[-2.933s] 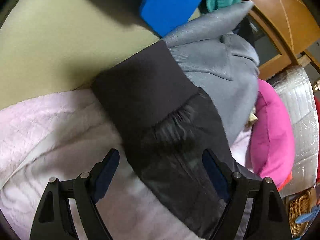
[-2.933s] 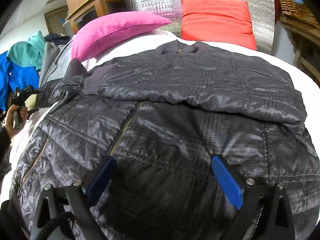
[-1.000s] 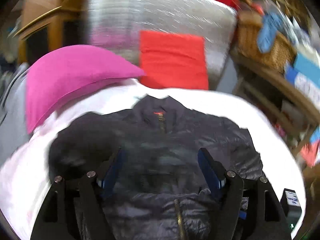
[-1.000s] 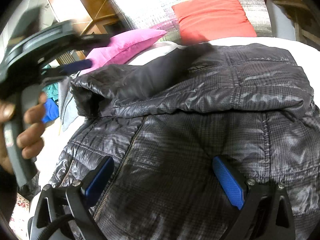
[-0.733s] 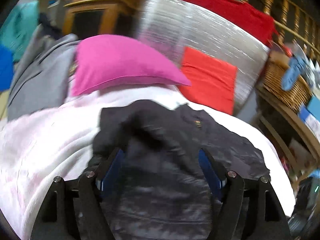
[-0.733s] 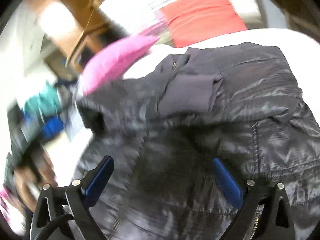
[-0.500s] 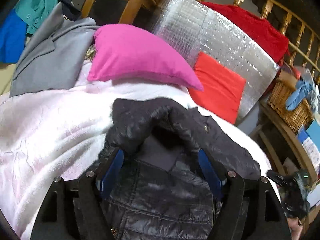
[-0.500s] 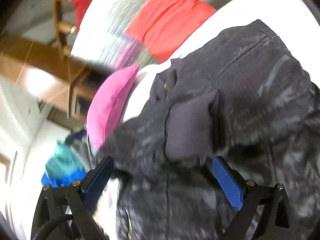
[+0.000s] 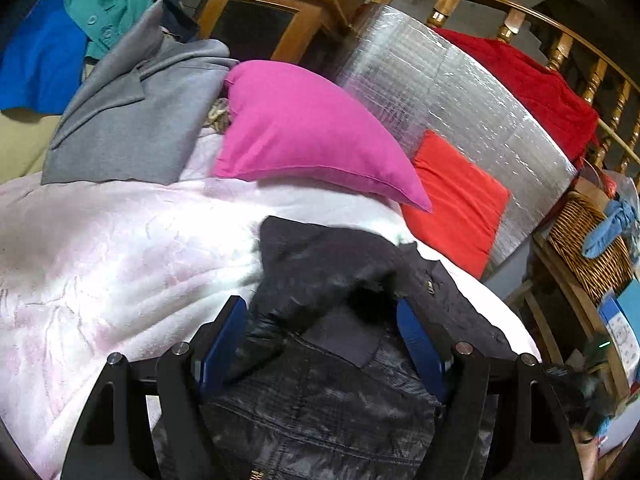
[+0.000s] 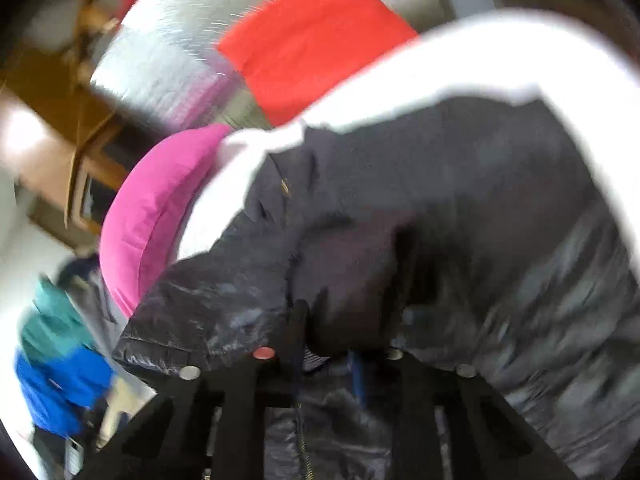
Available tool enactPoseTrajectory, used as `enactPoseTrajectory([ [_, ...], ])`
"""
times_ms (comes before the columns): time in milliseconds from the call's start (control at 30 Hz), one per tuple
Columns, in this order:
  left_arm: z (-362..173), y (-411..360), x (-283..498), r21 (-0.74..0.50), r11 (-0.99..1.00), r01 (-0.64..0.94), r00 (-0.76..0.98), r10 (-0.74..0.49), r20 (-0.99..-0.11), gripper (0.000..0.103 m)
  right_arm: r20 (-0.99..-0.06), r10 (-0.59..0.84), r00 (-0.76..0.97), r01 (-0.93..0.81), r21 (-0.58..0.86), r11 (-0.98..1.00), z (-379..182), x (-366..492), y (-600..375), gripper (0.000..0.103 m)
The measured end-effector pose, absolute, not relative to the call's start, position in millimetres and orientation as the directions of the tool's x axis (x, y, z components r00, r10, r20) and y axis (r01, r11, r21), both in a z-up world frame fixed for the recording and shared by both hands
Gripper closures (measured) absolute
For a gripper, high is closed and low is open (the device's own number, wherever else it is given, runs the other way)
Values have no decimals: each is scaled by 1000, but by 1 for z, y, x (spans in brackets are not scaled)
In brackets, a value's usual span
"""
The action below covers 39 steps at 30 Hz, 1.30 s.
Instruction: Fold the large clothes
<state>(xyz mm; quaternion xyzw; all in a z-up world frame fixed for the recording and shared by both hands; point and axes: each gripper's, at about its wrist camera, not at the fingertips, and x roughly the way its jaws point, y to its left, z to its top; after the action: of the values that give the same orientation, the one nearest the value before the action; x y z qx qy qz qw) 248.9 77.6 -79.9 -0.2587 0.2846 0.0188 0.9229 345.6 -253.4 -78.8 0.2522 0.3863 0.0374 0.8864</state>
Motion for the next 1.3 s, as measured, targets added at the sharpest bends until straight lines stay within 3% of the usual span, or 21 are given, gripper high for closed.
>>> enactPoseTrajectory([
  [100, -82, 84, 251, -470, 857, -211, 833, -94, -545, 25, -639, 114, 760, 122, 314, 942, -49, 338, -260, 86],
  [233, -87, 84, 256, -458, 859, -229, 821, -83, -565, 25, -700, 30, 714, 200, 245, 949, -81, 337, -285, 86],
  [400, -90, 77, 261, -417, 880, -228, 807, -69, -586, 25, -756, 47, 653, 240, 266, 933, -132, 337, -312, 86],
  [633, -96, 71, 269, -375, 897, -235, 791, -48, -610, 25, -662, 45, 748, 187, 275, 943, -87, 328, -323, 86],
  [800, -97, 67, 270, -351, 908, -227, 786, -41, -616, 25, -751, 24, 659, 224, 227, 948, -132, 329, -330, 86],
  [1033, -98, 64, 272, -322, 918, -230, 780, -25, -626, 25, -712, 26, 702, 219, 250, 943, -117, 322, -337, 86],
  [1300, -104, 59, 277, -287, 930, -229, 760, -13, -650, 25, -760, 69, 647, 208, 263, 942, -136, 333, -333, 81],
])
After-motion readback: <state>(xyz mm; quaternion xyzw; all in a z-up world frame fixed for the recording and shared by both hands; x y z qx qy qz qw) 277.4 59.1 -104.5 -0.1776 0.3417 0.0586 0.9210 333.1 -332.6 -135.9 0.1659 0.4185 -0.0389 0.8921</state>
